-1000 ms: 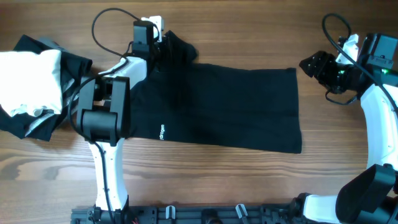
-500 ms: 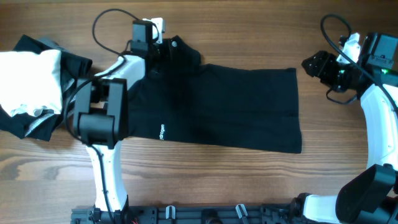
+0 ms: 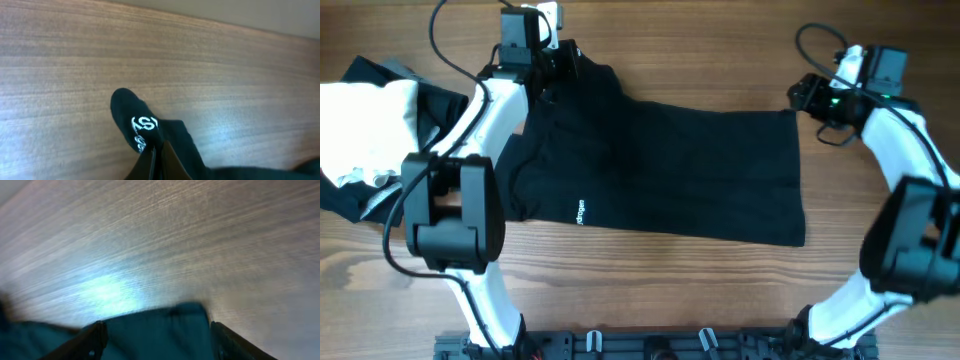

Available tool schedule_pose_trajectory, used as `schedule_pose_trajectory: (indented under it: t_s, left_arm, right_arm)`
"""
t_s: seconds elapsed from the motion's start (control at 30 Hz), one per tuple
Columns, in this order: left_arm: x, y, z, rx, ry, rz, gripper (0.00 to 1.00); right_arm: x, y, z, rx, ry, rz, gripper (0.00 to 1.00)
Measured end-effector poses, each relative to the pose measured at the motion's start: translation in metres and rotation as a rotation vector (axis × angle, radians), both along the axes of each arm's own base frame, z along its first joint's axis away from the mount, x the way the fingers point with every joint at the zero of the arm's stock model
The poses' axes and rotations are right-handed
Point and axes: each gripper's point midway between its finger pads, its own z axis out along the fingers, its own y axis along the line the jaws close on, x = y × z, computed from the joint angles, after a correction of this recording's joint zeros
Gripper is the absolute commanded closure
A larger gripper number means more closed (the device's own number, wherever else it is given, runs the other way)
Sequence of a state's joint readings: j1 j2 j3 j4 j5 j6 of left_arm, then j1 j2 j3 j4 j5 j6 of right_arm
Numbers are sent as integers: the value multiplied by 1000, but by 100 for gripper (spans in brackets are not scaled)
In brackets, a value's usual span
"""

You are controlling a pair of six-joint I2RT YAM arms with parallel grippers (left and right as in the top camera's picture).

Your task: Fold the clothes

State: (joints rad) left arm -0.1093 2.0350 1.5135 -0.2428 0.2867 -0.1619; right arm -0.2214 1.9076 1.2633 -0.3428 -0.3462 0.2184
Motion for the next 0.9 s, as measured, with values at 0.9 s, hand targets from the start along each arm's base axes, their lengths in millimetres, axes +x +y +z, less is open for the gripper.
schedule_pose_trajectory:
  t_s: [0.9]
  left_arm:
    - [-35, 3, 20, 10, 93, -1, 96]
  right_arm:
    - [-6, 18, -62, -89, 120, 89, 69]
